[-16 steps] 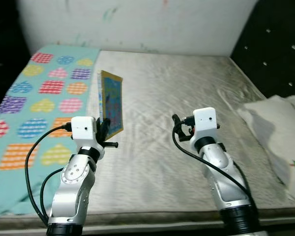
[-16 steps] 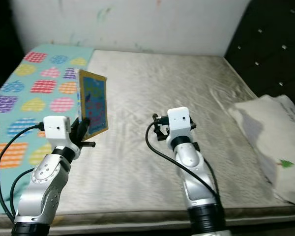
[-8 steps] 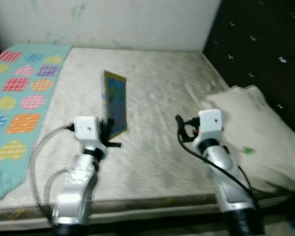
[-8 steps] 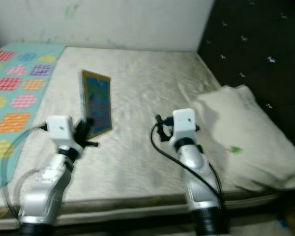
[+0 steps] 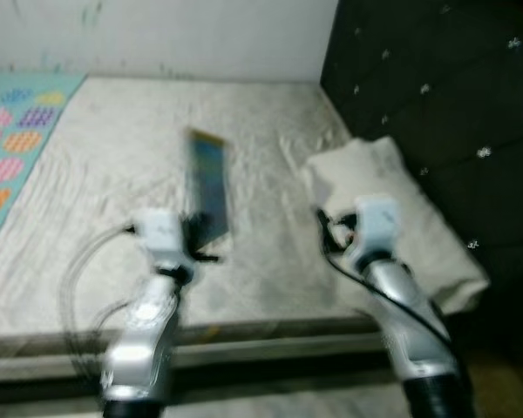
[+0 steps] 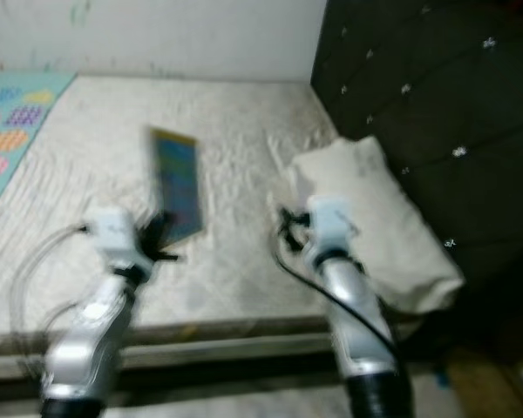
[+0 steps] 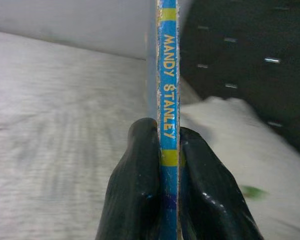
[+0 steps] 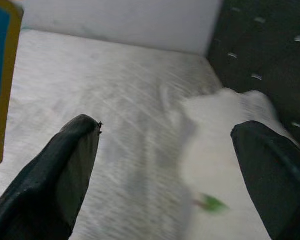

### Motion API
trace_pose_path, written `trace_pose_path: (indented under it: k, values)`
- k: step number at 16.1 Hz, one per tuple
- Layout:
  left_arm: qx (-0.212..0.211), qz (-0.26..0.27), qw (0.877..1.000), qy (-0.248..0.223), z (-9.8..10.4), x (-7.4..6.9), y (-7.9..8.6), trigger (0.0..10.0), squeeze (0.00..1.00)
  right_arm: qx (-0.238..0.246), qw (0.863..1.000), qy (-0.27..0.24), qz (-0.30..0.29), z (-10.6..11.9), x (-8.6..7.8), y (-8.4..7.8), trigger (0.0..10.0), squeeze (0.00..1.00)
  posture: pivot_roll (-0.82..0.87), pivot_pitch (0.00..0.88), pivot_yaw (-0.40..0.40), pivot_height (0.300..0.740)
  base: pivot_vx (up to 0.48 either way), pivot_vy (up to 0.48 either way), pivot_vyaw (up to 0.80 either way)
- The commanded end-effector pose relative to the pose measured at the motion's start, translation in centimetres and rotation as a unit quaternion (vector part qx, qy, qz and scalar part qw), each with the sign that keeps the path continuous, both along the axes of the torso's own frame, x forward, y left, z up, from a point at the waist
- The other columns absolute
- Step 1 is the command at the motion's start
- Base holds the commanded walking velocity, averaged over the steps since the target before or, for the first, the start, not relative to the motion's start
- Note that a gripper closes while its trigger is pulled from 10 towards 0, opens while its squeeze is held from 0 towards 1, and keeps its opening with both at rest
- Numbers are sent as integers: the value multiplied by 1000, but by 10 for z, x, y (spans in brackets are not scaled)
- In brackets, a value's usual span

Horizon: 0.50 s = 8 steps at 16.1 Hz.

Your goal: Clean up the room

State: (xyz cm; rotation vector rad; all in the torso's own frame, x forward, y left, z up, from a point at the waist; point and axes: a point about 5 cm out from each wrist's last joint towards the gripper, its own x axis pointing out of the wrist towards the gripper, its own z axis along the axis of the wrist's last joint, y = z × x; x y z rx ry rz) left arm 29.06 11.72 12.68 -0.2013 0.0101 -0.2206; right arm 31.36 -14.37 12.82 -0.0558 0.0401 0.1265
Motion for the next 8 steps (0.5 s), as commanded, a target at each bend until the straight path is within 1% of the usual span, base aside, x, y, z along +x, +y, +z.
trace_pose_path:
  k: [1,3,6,8]
  values:
    - [3,11,999,-37,15,3,8,10000,0,11,1000,-16,15,8,2,9,10000,0,3,28,-63,740,0,0,0]
    - [4,2,999,-45,17,3,6,10000,0,9,1000,-17,18,9,2,10,10000,0,6,30,-64,740,0,0,0]
    - [3,-1,999,-50,18,2,7,10000,0,-8,999,-24,25,10,2,11,10000,0,7,30,-65,740,0,0,0]
    - [-1,-1,999,-54,19,2,7,10000,0,-11,999,-26,26,10,2,11,10000,0,8,29,-66,740,0,0,519]
